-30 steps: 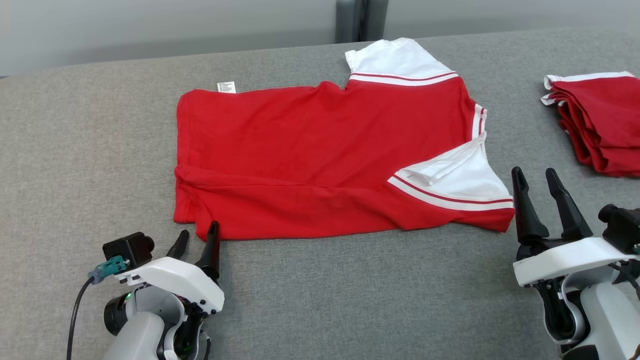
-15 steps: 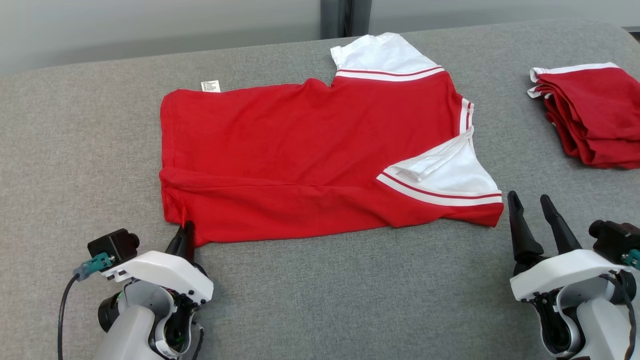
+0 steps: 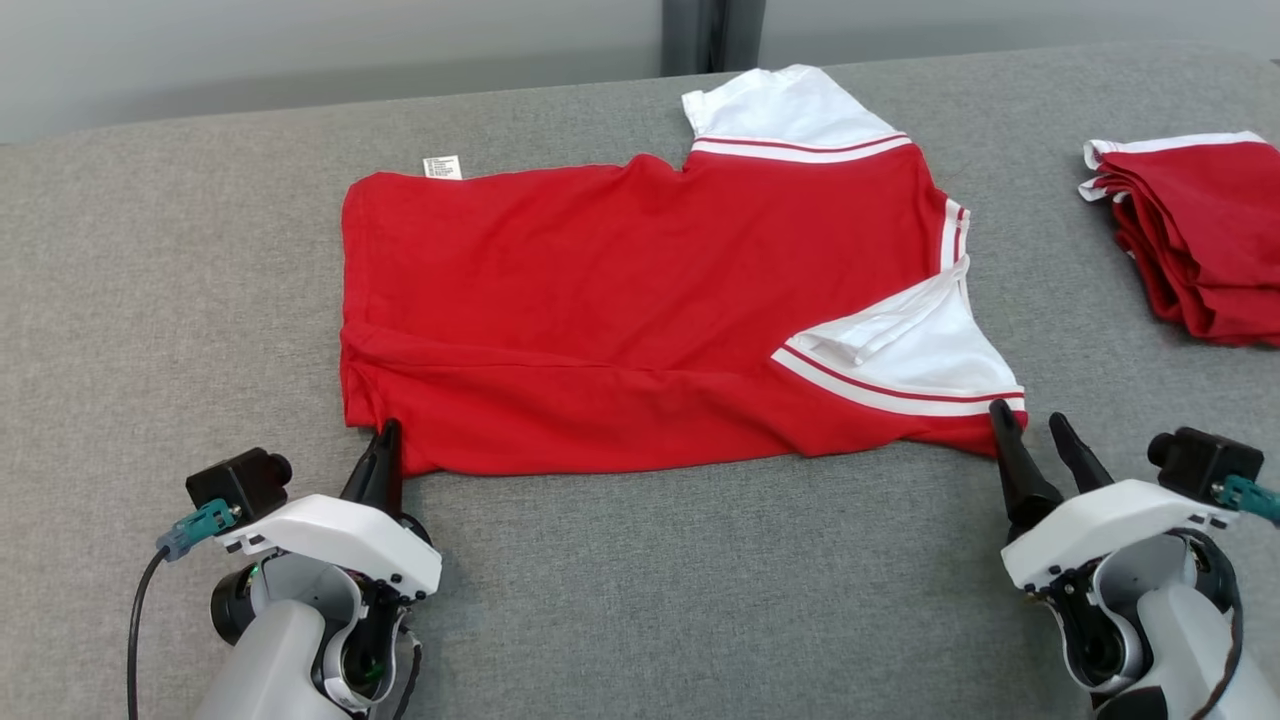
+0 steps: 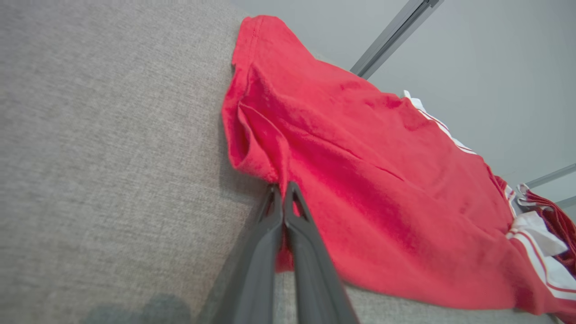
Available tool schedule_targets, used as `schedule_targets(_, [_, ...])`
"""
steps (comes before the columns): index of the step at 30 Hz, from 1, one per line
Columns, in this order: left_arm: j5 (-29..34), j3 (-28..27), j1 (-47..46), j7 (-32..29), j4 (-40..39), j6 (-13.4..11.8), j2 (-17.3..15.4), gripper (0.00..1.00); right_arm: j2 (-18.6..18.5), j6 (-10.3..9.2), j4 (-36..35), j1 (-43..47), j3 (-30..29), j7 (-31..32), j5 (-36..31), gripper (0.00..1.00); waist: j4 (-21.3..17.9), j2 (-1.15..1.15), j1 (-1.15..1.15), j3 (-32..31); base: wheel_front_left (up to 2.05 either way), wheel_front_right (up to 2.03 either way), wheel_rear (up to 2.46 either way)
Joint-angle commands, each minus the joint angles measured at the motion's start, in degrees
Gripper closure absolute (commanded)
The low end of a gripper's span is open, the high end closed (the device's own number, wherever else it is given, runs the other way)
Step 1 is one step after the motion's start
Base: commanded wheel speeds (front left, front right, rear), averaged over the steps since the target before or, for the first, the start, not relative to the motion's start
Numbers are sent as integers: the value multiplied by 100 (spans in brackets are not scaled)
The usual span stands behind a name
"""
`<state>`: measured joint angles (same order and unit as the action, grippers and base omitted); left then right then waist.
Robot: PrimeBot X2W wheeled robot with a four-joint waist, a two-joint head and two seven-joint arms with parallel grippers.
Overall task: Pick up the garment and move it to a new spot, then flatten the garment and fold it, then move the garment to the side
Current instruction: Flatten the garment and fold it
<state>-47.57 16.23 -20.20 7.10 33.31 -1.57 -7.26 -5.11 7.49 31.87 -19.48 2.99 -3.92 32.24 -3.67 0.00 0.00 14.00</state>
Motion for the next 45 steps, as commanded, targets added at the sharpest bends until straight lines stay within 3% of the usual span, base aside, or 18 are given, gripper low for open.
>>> schedule_targets(1, [35,11,-82,22,-37,19,-40,100,-4,1,76,-70,0,92,-15,0,25,0,0,8,0,0,0])
schedule_targets(5, [65,64,-106,25,-151,14,-12,100,44,0,399,-278,27,456,111,0,110,0,0,27,0,0,0])
schedule_targets(6, [65,73,-108,22,-178,13,-9,100,60,0,452,-298,60,521,156,12,124,0,0,32,0,0,0])
schedule_targets(7, [66,79,-109,22,-203,13,-7,100,79,0,493,-323,87,567,230,53,136,0,0,35,0,0,0])
schedule_targets(8, [67,86,-107,22,-225,13,-6,100,94,1,514,-349,104,581,324,60,147,0,0,37,0,0,0])
schedule_targets(9, [67,93,-102,21,-247,14,-8,100,105,1,516,-388,123,578,437,76,158,0,0,40,0,0,0])
schedule_targets(10, [70,98,-98,24,-267,19,-12,100,106,0,514,-429,145,548,529,100,169,0,0,41,0,0,0])
schedule_targets(18, [-17,55,29,81,-697,123,-114,100,-320,0,-60,-409,191,327,1203,100,220,0,0,-27,0,0,0])
schedule_targets(24, [-151,99,553,-176,-1508,126,-268,100,-723,0,-1015,324,62,780,1619,100,256,0,0,-124,0,0,0])
schedule_targets(28, [-271,70,1184,-430,-2281,-35,-469,100,-792,0,-1850,1079,-215,956,1734,100,249,0,0,-138,0,0,0])
schedule_targets(36, [-413,77,2149,-739,-3175,-426,-629,100,-364,0,-2752,2186,-712,1144,1432,100,247,0,0,-65,0,0,0])
schedule_targets(45, [-449,126,2689,-801,-3204,-633,-632,100,31,0,-2955,2655,-997,1252,1030,100,159,0,0,-67,0,0,0])
